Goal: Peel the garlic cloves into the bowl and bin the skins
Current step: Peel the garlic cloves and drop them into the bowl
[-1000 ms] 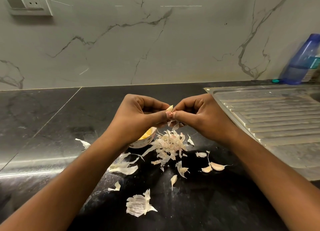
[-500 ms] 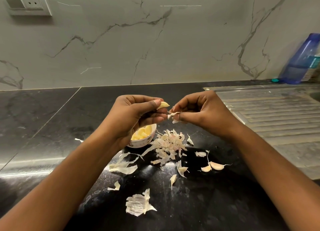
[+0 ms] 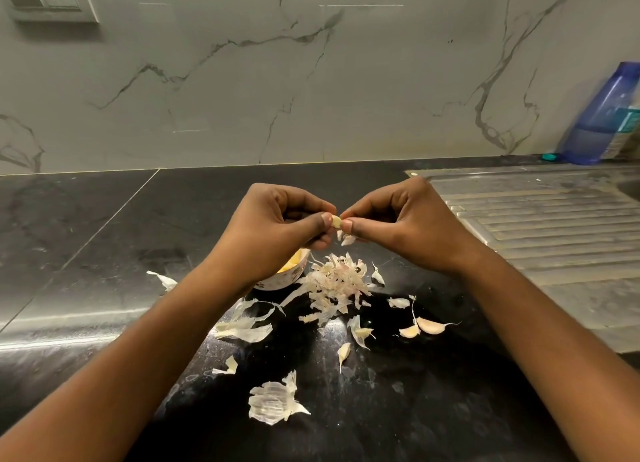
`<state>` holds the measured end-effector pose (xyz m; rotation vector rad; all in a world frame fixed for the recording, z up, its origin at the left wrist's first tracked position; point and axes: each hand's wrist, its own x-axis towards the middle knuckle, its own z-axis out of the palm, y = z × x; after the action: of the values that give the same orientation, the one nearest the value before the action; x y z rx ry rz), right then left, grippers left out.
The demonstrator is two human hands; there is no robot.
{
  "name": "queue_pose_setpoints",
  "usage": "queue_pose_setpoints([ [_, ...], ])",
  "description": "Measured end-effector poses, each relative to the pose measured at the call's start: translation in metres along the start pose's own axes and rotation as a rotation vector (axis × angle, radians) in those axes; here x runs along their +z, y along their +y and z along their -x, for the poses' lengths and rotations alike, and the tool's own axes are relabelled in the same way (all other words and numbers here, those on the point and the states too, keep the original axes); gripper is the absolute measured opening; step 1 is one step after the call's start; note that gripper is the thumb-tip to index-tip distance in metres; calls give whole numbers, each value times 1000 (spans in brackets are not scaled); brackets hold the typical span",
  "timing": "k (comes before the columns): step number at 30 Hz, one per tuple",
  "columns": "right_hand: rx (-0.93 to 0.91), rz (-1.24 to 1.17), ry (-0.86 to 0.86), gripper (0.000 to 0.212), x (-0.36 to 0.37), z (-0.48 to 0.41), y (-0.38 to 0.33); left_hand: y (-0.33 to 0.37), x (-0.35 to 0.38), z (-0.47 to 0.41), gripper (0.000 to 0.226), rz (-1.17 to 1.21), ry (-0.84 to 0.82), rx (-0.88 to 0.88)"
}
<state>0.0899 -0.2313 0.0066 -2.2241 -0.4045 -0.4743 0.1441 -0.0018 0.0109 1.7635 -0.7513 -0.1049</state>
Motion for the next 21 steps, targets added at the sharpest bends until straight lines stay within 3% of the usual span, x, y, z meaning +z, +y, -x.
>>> queue_pose_setpoints([
  [9,23,25,-104,10,-2,1,-3,-3,-1,1,12,-278,-55,200],
  [21,27,0,16,7,0,-2,-4,-1,-4,-2,19,-39,-70,144],
])
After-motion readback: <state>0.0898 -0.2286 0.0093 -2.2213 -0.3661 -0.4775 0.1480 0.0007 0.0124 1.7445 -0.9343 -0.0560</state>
